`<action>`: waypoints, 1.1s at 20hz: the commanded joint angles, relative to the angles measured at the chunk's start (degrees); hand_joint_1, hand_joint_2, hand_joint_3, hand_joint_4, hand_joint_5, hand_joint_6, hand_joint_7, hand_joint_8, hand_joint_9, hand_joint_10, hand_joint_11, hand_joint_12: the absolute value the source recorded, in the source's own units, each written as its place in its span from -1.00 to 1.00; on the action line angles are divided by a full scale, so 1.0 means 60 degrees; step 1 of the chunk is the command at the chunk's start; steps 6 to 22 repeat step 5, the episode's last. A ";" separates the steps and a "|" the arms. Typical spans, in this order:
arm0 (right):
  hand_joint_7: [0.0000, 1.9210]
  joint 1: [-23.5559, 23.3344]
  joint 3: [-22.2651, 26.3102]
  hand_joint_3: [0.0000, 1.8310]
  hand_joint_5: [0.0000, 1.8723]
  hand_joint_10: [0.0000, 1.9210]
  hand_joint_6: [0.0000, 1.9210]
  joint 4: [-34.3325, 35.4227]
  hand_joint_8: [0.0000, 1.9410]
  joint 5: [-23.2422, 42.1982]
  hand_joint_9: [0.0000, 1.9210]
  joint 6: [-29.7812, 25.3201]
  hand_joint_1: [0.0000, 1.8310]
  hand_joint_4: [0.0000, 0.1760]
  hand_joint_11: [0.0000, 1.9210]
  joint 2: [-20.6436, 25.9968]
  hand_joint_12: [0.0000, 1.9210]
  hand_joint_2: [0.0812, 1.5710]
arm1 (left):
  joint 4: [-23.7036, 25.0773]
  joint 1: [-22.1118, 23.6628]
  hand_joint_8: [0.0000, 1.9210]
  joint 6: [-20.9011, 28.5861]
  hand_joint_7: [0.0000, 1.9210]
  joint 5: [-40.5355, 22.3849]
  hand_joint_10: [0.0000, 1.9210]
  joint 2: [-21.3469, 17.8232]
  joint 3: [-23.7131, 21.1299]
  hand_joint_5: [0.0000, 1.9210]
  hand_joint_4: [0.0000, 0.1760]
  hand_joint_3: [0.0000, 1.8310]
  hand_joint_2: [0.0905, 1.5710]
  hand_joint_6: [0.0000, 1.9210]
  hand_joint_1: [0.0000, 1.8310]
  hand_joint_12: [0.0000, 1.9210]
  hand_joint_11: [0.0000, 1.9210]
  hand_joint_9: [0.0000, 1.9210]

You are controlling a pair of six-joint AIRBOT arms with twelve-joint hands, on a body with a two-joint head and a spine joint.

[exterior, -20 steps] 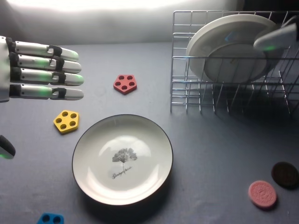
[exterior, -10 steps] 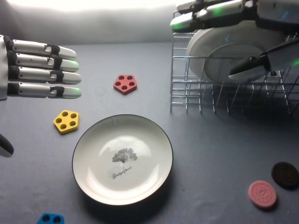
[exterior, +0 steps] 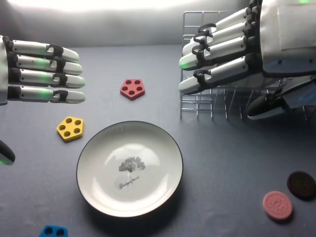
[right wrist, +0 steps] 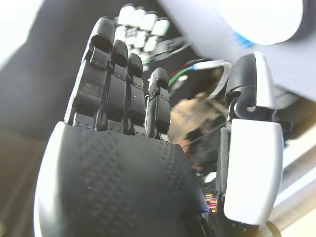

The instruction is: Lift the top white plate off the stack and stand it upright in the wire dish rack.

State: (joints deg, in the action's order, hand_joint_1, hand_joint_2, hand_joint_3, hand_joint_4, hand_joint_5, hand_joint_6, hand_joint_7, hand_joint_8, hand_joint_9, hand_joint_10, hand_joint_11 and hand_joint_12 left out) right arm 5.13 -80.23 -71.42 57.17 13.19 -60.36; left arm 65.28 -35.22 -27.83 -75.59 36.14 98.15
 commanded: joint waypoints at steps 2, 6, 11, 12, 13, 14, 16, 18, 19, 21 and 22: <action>-0.65 -0.0126 -0.0013 -1.00 -0.64 -1.00 -0.99 0.0357 -0.99 0.0736 -0.58 0.0155 -0.02 0.49 -0.44 0.0141 -0.96 0.24 | -0.0922 0.0201 -1.00 -0.0051 -0.90 -0.0617 -1.00 -0.0153 -0.0015 -0.87 -1.00 -1.00 0.11 -1.00 -0.84 -0.75 -1.00 -0.93; -0.66 -0.0126 0.0153 -1.00 -0.64 -0.99 -0.99 -0.0245 -1.00 0.0865 -0.57 0.0220 -0.05 0.52 -0.44 0.0213 -0.96 0.24 | -0.0923 0.0201 -0.99 -0.0051 -0.87 -0.0625 -0.99 -0.0163 -0.0018 -0.86 -1.00 -1.00 0.11 -1.00 -0.83 -0.74 -0.99 -0.91; -0.66 -0.0126 0.0153 -1.00 -0.64 -0.99 -0.99 -0.0245 -1.00 0.0865 -0.57 0.0220 -0.05 0.52 -0.44 0.0213 -0.96 0.24 | -0.0923 0.0201 -0.99 -0.0051 -0.87 -0.0625 -0.99 -0.0163 -0.0018 -0.86 -1.00 -1.00 0.11 -1.00 -0.83 -0.74 -0.99 -0.91; -0.66 -0.0126 0.0153 -1.00 -0.64 -0.99 -0.99 -0.0245 -1.00 0.0865 -0.57 0.0220 -0.05 0.52 -0.44 0.0213 -0.96 0.24 | -0.0923 0.0201 -0.99 -0.0051 -0.87 -0.0625 -0.99 -0.0163 -0.0018 -0.86 -1.00 -1.00 0.11 -1.00 -0.83 -0.74 -0.99 -0.91; -0.66 -0.0126 0.0153 -1.00 -0.64 -0.99 -0.99 -0.0245 -1.00 0.0865 -0.57 0.0220 -0.05 0.52 -0.44 0.0213 -0.96 0.24 | -0.0923 0.0201 -0.99 -0.0051 -0.87 -0.0625 -0.99 -0.0163 -0.0018 -0.86 -1.00 -1.00 0.11 -1.00 -0.83 -0.74 -0.99 -0.91; -0.66 -0.0126 0.0153 -1.00 -0.64 -0.99 -0.99 -0.0245 -1.00 0.0865 -0.57 0.0220 -0.05 0.52 -0.44 0.0213 -0.96 0.24 | -0.0923 0.0201 -0.99 -0.0051 -0.87 -0.0625 -0.99 -0.0163 -0.0018 -0.86 -1.00 -1.00 0.11 -1.00 -0.83 -0.74 -0.99 -0.91; -0.66 -0.0126 0.0153 -1.00 -0.64 -0.99 -0.99 -0.0245 -1.00 0.0865 -0.57 0.0220 -0.05 0.52 -0.44 0.0213 -0.96 0.24 | -0.0923 0.0201 -0.99 -0.0051 -0.87 -0.0625 -0.99 -0.0163 -0.0018 -0.86 -1.00 -1.00 0.11 -1.00 -0.83 -0.74 -0.99 -0.91; -0.66 -0.0126 0.0153 -1.00 -0.64 -0.99 -0.99 -0.0245 -1.00 0.0865 -0.57 0.0220 -0.05 0.52 -0.44 0.0213 -0.96 0.24 | -0.0923 0.0201 -0.99 -0.0051 -0.87 -0.0625 -0.99 -0.0163 -0.0018 -0.86 -1.00 -1.00 0.11 -1.00 -0.83 -0.74 -0.99 -0.91; -0.66 -0.0126 0.0153 -1.00 -0.64 -0.99 -0.99 -0.0245 -1.00 0.0865 -0.57 0.0220 -0.05 0.52 -0.44 0.0213 -0.96 0.24 | -0.0923 0.0201 -0.99 -0.0051 -0.87 -0.0625 -0.99 -0.0163 -0.0018 -0.86 -1.00 -1.00 0.11 -1.00 -0.83 -0.74 -0.99 -0.91; -0.66 -0.0126 0.0153 -1.00 -0.64 -0.99 -0.99 -0.0245 -1.00 0.0865 -0.57 0.0220 -0.05 0.52 -0.44 0.0213 -0.96 0.24 | -0.0923 0.0201 -0.99 -0.0051 -0.87 -0.0625 -0.99 -0.0163 -0.0018 -0.86 -1.00 -1.00 0.11 -1.00 -0.83 -0.74 -0.99 -0.91; -0.66 -0.0126 0.0153 -1.00 -0.64 -0.99 -0.99 -0.0245 -1.00 0.0865 -0.57 0.0220 -0.05 0.52 -0.44 0.0213 -0.96 0.24 | -0.0923 0.0201 -0.99 -0.0051 -0.87 -0.0625 -0.99 -0.0163 -0.0018 -0.86 -1.00 -1.00 0.11 -1.00 -0.83 -0.74 -0.99 -0.91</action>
